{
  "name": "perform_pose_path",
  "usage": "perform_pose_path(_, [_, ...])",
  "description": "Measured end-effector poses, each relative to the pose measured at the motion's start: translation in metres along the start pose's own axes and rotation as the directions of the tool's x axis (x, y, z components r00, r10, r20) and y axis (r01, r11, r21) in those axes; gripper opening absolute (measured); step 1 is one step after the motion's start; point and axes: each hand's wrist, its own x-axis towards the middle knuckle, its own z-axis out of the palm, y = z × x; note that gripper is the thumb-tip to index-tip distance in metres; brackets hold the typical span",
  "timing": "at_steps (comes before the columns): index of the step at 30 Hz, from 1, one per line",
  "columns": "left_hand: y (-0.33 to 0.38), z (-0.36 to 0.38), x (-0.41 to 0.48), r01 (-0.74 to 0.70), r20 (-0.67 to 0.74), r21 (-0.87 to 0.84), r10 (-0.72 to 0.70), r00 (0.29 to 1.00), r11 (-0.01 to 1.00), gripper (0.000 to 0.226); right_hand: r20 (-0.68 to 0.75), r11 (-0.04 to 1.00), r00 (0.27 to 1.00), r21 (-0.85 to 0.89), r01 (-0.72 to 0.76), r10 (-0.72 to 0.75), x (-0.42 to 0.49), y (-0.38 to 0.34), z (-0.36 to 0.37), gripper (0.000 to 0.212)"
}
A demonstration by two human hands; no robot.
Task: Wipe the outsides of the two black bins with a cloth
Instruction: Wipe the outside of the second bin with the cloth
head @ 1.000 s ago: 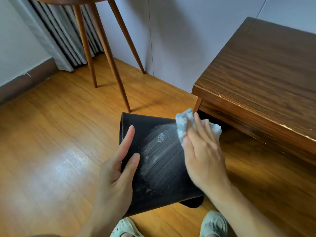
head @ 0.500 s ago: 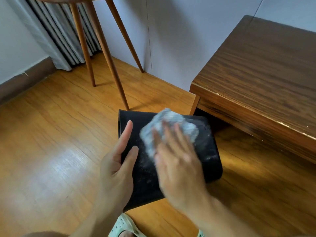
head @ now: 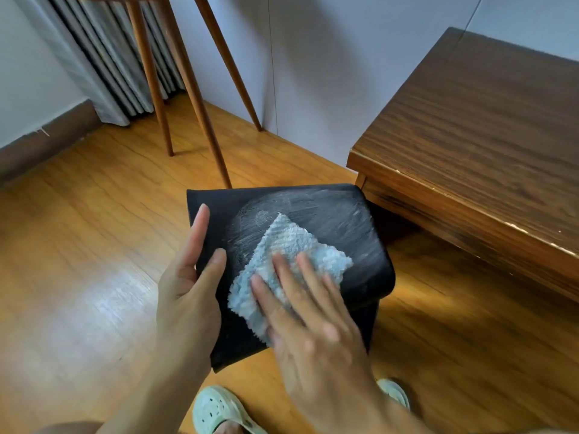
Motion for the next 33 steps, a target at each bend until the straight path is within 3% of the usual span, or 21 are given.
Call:
perform_pose_path(2, [0.0,-0.001,0.0,-0.019,0.007,-0.003,0.019,1.0,1.0,0.055,-0.019,1.0,1.0,-0.021,-0.014,0.014,0.01,0.022,-0.006,0.051])
perform_pose_path(5, [0.0,-0.002,-0.004,-0.075,0.061,0.031,0.073,0.995,0.997,0.059,-0.06,0.953,0.952,0.049,-0.299,0.302,0.035,0.068,-0.022,0.052])
perform_pose_path(7, [-0.003,0.0,-0.008,-0.113,0.101,0.088,0.104,0.989,0.99,0.062,-0.042,0.92,0.921,0.082,-0.382,0.387,0.04,0.066,-0.023,0.055])
perform_pose_path(12, [-0.012,-0.001,-0.01,-0.203,0.212,0.172,0.165,0.963,0.964,0.064,-0.007,0.996,1.0,0.086,-0.007,0.007,0.025,0.011,-0.003,0.055])
perform_pose_path(14, [-0.014,-0.002,-0.014,-0.22,0.223,0.155,0.183,0.958,0.963,0.064,-0.049,0.992,0.996,0.105,-0.073,0.078,0.039,0.035,-0.007,0.053])
perform_pose_path(17, [-0.015,0.0,-0.022,-0.285,0.268,0.176,0.232,0.935,0.942,0.064,-0.038,0.898,0.925,0.258,-0.357,0.379,0.053,0.064,-0.018,0.05])
perform_pose_path(18, [-0.015,0.0,-0.02,-0.29,0.267,0.179,0.237,0.934,0.94,0.067,-0.044,0.9,0.925,0.255,-0.354,0.377,0.051,0.056,-0.016,0.05])
perform_pose_path(22, [-0.019,-0.003,-0.01,-0.26,0.239,0.122,0.226,0.945,0.958,0.074,-0.031,0.985,0.999,0.173,-0.018,0.024,0.018,-0.003,0.005,0.054])
perform_pose_path(24, [-0.019,-0.003,-0.011,-0.242,0.231,0.091,0.216,0.949,0.966,0.074,-0.035,0.988,0.999,0.152,-0.011,0.016,0.024,0.012,0.0,0.053])
perform_pose_path(27, [-0.017,-0.006,-0.015,-0.243,0.208,0.127,0.213,0.955,0.962,0.071,-0.064,0.95,0.956,0.154,-0.273,0.285,0.041,0.059,-0.016,0.052])
perform_pose_path(30, [-0.01,-0.011,-0.017,-0.281,0.247,0.145,0.241,0.939,0.948,0.068,-0.007,0.768,0.813,0.331,-0.548,0.582,0.046,0.089,-0.036,0.048])
perform_pose_path(33, [-0.005,-0.01,-0.017,-0.254,0.242,0.08,0.229,0.943,0.964,0.059,-0.037,0.645,0.755,0.55,-0.531,0.654,0.045,0.089,-0.044,0.047])
